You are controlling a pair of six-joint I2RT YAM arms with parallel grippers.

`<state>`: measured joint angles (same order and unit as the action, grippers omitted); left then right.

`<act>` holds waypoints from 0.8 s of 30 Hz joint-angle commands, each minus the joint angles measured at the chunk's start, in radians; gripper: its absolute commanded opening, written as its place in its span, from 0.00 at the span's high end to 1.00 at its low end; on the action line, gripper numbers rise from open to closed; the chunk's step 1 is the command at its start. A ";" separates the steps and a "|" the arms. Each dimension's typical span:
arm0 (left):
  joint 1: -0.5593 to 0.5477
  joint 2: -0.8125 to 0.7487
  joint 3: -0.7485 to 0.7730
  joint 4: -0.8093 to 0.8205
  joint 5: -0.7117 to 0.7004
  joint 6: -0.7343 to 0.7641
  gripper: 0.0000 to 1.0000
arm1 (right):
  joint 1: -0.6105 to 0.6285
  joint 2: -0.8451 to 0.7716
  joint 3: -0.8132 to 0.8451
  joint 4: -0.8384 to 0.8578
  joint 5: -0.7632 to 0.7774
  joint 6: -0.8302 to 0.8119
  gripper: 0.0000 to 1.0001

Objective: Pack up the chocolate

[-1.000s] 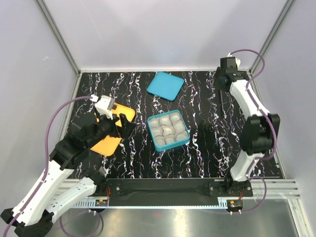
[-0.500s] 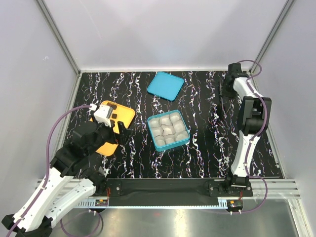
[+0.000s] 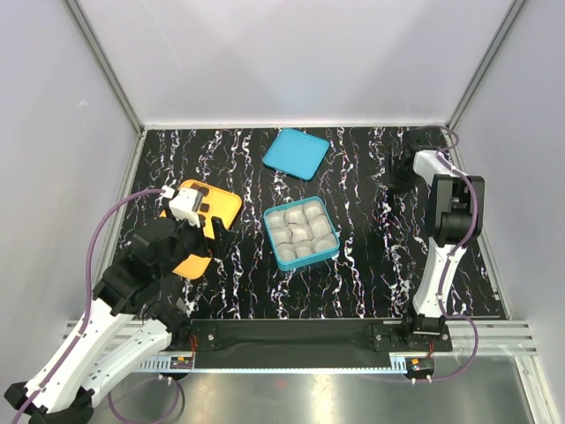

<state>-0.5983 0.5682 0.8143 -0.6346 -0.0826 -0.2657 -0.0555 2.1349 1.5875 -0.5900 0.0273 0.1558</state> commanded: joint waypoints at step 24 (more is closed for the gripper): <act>-0.001 -0.010 -0.009 0.067 0.063 0.003 0.01 | 0.391 -0.512 -0.526 -0.107 0.146 0.142 0.77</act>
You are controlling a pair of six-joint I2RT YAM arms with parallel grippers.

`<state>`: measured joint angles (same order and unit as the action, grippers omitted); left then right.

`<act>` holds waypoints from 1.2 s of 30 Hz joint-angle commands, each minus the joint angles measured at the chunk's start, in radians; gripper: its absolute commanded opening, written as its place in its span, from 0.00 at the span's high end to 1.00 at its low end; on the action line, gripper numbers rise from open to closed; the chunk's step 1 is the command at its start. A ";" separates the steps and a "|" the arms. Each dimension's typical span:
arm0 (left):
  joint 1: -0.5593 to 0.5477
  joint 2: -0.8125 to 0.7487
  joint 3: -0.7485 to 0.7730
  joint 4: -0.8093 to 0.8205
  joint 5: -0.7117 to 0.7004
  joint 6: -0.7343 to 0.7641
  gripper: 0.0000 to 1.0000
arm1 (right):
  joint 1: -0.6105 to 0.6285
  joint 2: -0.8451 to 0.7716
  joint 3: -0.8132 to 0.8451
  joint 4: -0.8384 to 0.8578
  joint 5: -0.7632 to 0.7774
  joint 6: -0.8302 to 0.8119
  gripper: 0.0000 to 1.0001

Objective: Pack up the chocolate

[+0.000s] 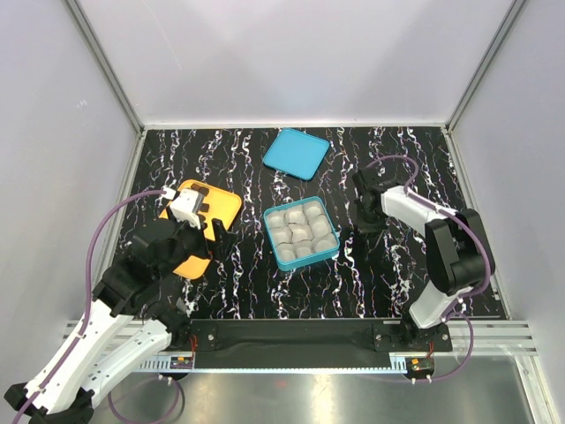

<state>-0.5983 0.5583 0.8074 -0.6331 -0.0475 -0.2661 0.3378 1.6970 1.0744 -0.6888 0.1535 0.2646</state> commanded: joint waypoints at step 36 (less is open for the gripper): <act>-0.003 -0.024 -0.025 0.084 0.066 0.013 0.01 | -0.154 -0.071 -0.074 0.175 0.014 0.124 0.00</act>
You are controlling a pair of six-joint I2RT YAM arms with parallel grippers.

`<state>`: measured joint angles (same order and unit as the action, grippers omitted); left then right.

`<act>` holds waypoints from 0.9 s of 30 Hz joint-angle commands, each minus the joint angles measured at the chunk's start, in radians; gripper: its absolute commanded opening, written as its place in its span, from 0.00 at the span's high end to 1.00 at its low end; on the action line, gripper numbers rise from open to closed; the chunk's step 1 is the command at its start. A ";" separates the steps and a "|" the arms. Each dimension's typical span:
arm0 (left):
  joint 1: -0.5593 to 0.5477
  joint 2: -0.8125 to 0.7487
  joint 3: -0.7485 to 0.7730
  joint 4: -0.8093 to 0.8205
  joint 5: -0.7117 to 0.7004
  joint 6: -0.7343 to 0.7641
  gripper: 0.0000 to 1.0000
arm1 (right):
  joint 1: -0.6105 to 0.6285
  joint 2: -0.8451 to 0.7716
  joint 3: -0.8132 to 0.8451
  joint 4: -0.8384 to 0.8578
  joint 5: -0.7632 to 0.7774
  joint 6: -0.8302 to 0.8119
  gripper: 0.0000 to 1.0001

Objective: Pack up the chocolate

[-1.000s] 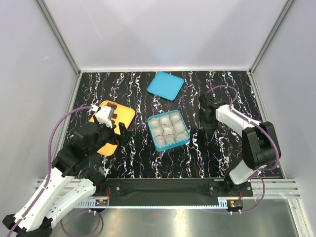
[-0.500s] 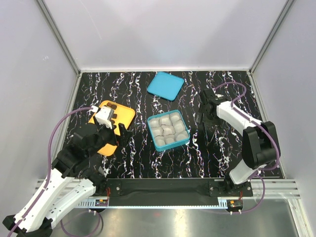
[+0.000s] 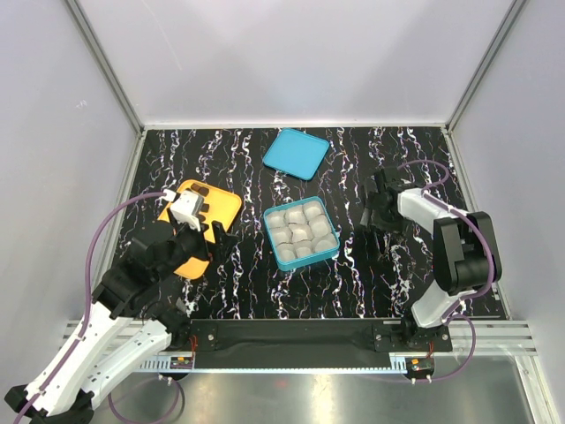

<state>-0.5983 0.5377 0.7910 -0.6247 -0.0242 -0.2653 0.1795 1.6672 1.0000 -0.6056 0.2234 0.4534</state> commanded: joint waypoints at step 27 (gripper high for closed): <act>-0.003 0.011 -0.006 0.069 0.043 0.018 0.01 | -0.048 0.077 0.025 0.179 -0.085 -0.240 0.11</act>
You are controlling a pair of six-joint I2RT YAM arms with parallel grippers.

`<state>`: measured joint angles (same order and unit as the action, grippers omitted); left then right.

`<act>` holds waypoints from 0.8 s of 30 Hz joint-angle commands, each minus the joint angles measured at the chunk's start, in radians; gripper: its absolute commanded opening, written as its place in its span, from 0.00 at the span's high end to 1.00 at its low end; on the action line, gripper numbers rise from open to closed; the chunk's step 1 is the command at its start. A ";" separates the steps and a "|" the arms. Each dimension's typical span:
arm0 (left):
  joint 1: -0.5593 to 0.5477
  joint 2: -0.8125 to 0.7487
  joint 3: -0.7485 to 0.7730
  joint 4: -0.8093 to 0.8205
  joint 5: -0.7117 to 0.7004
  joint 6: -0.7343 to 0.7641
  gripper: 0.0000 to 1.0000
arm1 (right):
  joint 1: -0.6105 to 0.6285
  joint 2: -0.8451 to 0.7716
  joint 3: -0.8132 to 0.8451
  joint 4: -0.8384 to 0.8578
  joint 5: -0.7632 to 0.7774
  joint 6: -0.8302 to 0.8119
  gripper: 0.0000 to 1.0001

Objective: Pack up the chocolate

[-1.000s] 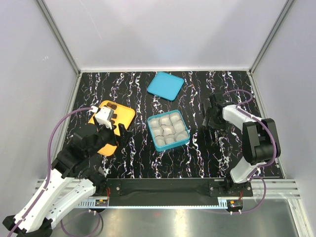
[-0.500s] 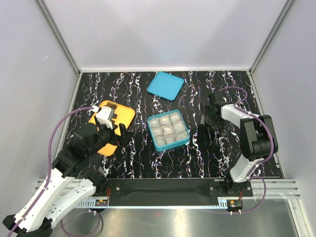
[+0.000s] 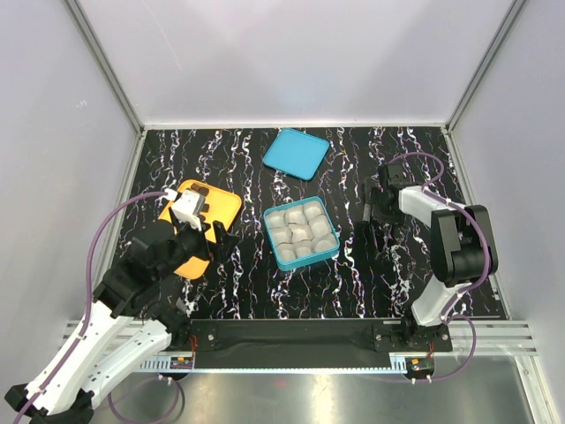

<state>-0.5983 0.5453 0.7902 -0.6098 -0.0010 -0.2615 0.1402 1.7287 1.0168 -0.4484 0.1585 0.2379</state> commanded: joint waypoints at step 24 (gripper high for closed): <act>-0.003 -0.002 -0.011 0.062 0.012 0.018 0.01 | -0.007 -0.233 0.402 -0.464 -0.094 0.055 0.37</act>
<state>-0.5983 0.5476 0.7792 -0.6025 0.0006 -0.2600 0.1364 1.5494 1.3548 -0.8249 0.1024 0.2752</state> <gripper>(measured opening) 0.988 0.636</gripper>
